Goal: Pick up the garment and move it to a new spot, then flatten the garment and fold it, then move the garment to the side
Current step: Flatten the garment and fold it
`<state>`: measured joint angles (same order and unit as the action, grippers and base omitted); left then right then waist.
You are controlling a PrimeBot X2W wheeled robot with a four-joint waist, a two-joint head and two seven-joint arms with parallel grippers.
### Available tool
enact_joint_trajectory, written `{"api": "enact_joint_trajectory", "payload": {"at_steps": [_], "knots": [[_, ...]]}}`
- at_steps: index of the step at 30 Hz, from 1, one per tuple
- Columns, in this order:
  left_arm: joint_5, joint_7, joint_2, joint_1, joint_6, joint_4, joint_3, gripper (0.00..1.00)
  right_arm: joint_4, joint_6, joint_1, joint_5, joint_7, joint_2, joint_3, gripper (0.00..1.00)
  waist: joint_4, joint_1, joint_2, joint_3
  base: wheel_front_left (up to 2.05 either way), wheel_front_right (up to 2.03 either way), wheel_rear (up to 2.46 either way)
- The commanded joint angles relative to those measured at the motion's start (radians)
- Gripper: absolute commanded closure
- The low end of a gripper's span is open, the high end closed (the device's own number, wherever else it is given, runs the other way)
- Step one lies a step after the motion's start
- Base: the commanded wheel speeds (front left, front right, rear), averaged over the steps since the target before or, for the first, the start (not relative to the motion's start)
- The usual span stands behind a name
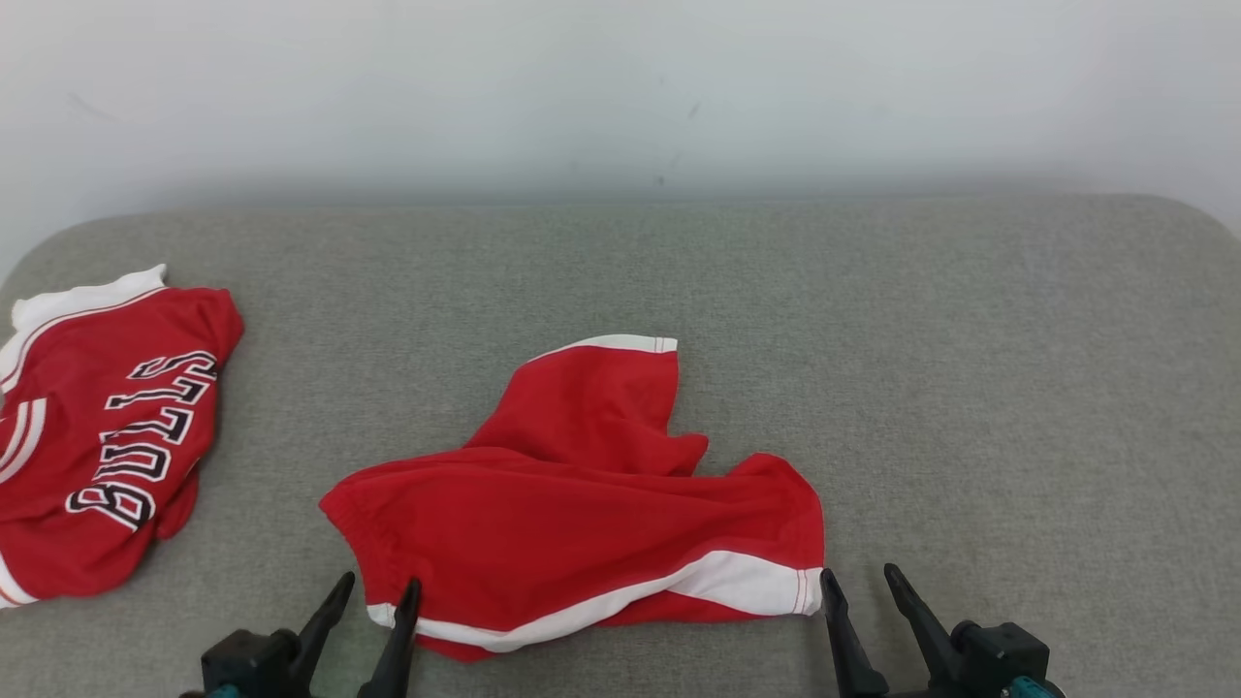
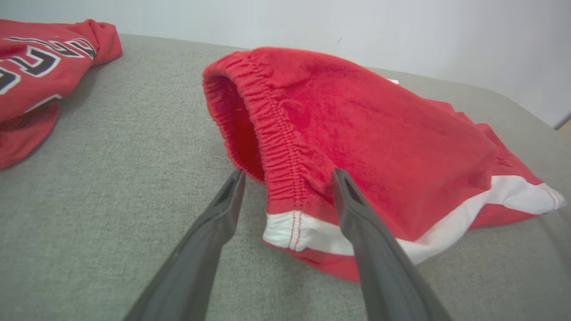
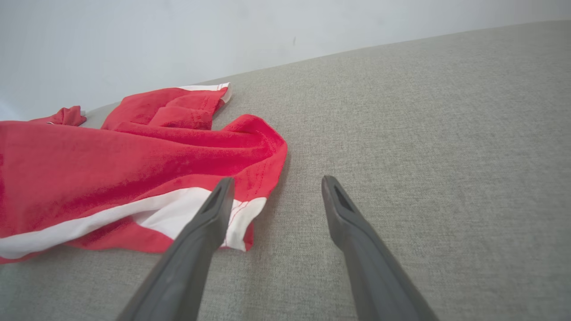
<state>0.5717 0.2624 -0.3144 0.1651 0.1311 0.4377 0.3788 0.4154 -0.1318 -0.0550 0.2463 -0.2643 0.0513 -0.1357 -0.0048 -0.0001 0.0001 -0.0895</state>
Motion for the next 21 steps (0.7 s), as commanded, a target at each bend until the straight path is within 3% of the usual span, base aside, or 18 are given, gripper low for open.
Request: {"api": "enact_joint_trajectory", "payload": {"at_steps": [1,11,21], "knots": [[-0.005,0.002,0.008,-0.02,-0.001,-0.01,-0.004,0.0,0.001,0.002,0.013,0.003,-0.002,-0.002,0.0,0.0,0.018,0.0001,-0.0001,0.015,0.0,0.0,0.0],[-0.015,0.002,-0.001,-0.107,-0.001,-0.036,-0.019,0.0,0.055,0.002,0.011,-0.038,-0.001,-0.002,-0.013,0.0,0.039,0.0001,-0.0001,0.048,0.0,0.0,0.0],[0.001,0.002,-0.035,-0.058,-0.001,0.003,0.011,0.0,0.189,0.002,-0.079,-0.053,-0.001,-0.002,-0.057,0.0,0.033,0.0001,-0.0001,0.031,0.0,0.0,0.0]]}}
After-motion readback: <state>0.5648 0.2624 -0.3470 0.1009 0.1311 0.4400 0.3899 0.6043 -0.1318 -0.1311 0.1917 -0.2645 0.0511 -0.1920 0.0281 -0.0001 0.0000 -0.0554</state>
